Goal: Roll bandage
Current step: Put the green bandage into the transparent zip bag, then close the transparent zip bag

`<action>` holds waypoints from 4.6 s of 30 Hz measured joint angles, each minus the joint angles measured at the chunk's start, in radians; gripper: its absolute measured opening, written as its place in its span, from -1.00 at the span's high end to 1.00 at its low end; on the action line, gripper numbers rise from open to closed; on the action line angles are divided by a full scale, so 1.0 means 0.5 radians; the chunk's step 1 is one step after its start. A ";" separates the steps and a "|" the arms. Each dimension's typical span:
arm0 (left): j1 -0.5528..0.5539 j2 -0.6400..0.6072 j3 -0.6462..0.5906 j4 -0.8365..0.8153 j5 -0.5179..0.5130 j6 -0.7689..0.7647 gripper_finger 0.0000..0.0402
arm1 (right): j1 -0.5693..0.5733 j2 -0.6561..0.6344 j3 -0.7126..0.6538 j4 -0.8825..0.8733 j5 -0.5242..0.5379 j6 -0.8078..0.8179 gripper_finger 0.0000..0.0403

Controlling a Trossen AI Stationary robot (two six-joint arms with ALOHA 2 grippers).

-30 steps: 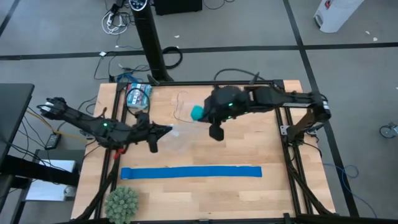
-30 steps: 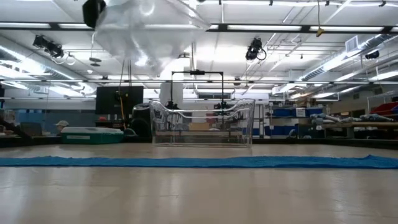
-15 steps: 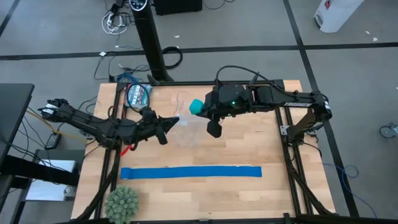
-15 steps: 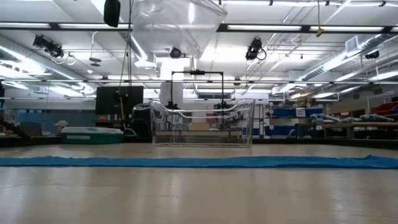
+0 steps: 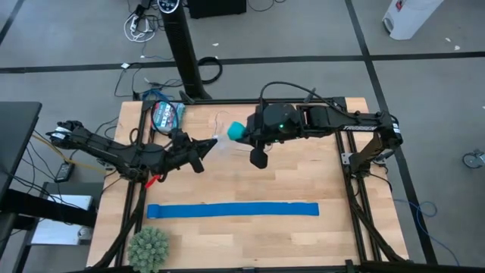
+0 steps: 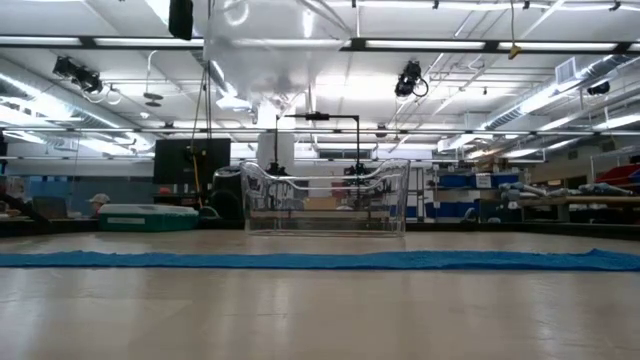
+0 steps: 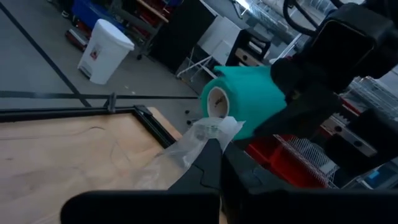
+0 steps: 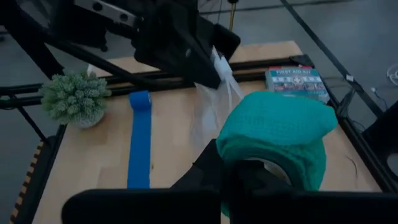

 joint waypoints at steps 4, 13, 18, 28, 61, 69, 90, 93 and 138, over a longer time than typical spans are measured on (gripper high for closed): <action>0.007 0.000 0.000 0.048 0.001 0.004 0.99 | -0.006 0.001 0.000 0.071 -0.016 -0.061 1.00; 0.008 -0.001 -0.001 0.236 0.000 0.141 0.99 | -0.017 0.079 -0.015 0.160 -0.182 -0.063 1.00; 0.008 -0.001 -0.001 0.297 0.071 0.141 0.99 | -0.025 0.087 -0.014 0.202 -0.269 -0.065 1.00; 0.005 -0.001 -0.001 0.337 0.360 0.136 0.99 | -0.070 0.084 -0.014 0.124 -0.416 -0.178 1.00; 0.005 -0.001 0.000 0.258 0.444 0.134 0.99 | -0.204 0.045 0.090 0.080 -0.670 0.304 1.00; 0.005 -0.001 0.000 0.260 0.367 0.096 0.99 | -0.154 0.063 0.094 0.090 -0.792 0.232 1.00; 0.005 -0.001 -0.001 0.364 0.352 0.092 0.99 | -0.104 0.147 0.090 0.083 -1.001 0.044 1.00; 0.005 -0.001 -0.001 0.359 0.381 0.064 0.99 | -0.107 0.162 0.091 0.074 -0.990 -0.014 1.00; 0.008 0.065 -0.001 0.458 0.366 0.042 0.98 | -0.128 0.129 0.092 -0.163 -0.961 0.101 -0.04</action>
